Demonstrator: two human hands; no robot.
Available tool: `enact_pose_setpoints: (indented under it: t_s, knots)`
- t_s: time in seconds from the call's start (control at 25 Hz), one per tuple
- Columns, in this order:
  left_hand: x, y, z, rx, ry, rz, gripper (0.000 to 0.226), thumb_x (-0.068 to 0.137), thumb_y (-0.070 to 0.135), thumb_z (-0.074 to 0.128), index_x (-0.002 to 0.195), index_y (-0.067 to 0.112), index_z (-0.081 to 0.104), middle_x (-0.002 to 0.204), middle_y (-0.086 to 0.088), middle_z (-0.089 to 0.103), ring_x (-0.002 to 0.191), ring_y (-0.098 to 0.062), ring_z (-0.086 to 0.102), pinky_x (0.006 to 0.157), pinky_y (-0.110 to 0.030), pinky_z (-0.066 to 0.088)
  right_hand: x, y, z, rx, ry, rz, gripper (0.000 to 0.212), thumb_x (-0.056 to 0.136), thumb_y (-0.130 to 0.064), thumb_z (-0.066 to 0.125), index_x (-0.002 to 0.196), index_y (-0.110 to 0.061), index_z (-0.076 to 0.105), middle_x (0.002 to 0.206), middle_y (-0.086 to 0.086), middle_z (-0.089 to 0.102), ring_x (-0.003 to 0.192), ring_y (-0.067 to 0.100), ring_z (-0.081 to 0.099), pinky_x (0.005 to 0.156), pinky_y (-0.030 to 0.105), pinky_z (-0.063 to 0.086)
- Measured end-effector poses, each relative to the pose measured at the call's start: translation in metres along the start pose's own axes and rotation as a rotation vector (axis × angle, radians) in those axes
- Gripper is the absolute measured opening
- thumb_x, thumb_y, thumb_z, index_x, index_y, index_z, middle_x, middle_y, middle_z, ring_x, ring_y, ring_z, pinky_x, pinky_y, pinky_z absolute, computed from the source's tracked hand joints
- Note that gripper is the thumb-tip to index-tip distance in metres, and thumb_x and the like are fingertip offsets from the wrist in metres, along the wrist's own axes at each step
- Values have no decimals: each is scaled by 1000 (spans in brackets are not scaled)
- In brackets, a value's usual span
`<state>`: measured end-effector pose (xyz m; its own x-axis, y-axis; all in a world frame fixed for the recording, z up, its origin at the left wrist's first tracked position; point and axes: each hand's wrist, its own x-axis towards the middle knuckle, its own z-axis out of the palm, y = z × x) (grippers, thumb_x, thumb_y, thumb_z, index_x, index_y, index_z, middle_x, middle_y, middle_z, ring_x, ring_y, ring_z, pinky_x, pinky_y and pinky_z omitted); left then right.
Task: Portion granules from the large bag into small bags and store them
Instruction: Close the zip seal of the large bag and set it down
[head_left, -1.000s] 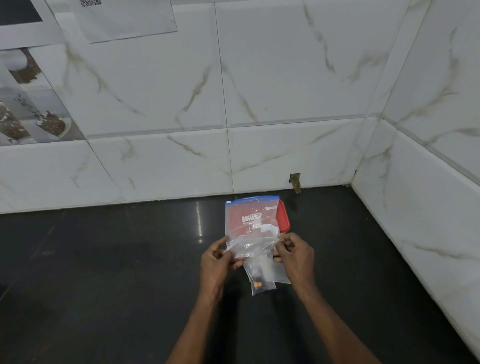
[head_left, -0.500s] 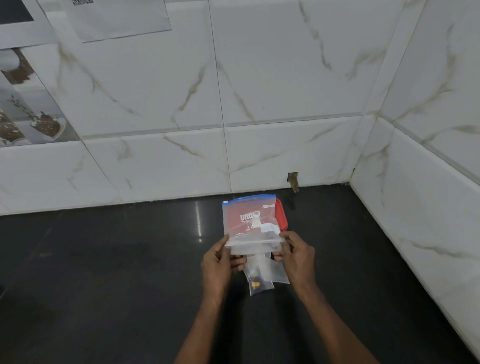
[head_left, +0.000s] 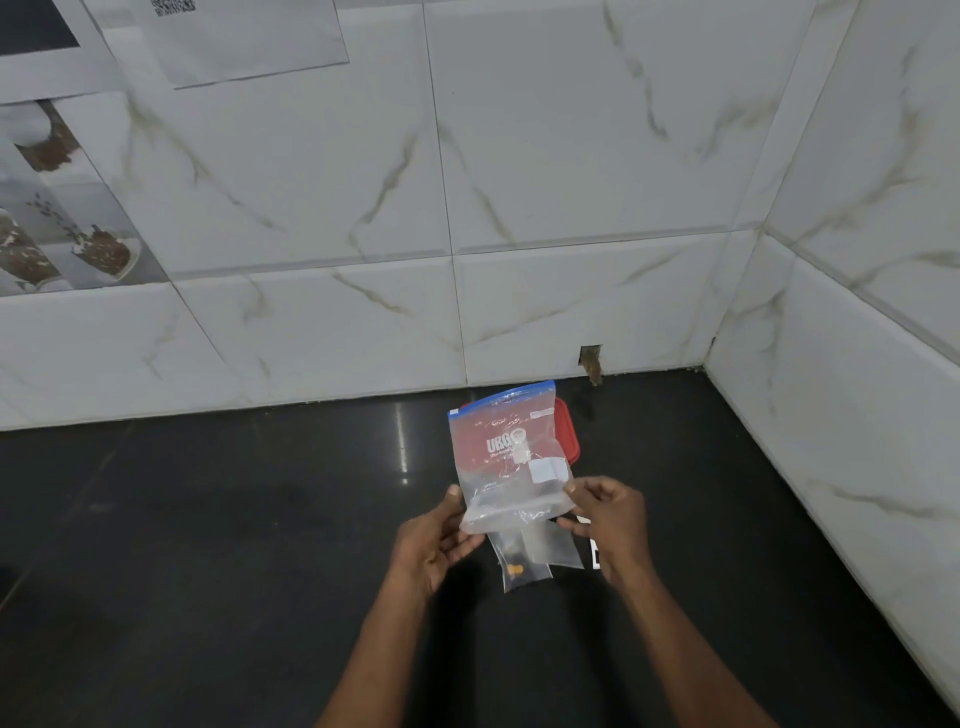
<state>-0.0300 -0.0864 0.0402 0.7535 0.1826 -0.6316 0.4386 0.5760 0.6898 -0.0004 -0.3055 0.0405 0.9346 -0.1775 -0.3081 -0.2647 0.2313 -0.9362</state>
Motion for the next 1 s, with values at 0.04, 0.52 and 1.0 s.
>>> enact_pose_setpoints:
  t_s: [0.04, 0.52, 1.0]
  knots:
    - [0, 1, 0, 49, -16, -22, 16, 91, 7, 71, 100, -6, 70, 86, -20, 75, 76, -28, 72, 59, -35, 65, 0, 0, 0, 0, 6, 16, 15, 86, 0, 70, 100, -1, 65, 96, 15, 72, 88, 32, 72, 71, 43, 62]
    - [6, -3, 2, -14, 58, -18, 8, 90, 4, 62, 85, 4, 68, 63, -5, 72, 56, -17, 68, 54, -27, 58, 5, 0, -1, 290, 88, 223, 29, 88, 6, 63, 117, 3, 62, 103, 22, 71, 88, 33, 71, 65, 34, 61]
    - [-3, -8, 24, -21, 16, 53, 14, 84, -3, 70, 98, -5, 71, 79, -19, 73, 58, -24, 69, 52, -29, 59, -61, 35, 64, 39, -227, 360, 25, 84, -20, 77, 93, 3, 71, 76, 16, 70, 65, 25, 69, 61, 34, 59]
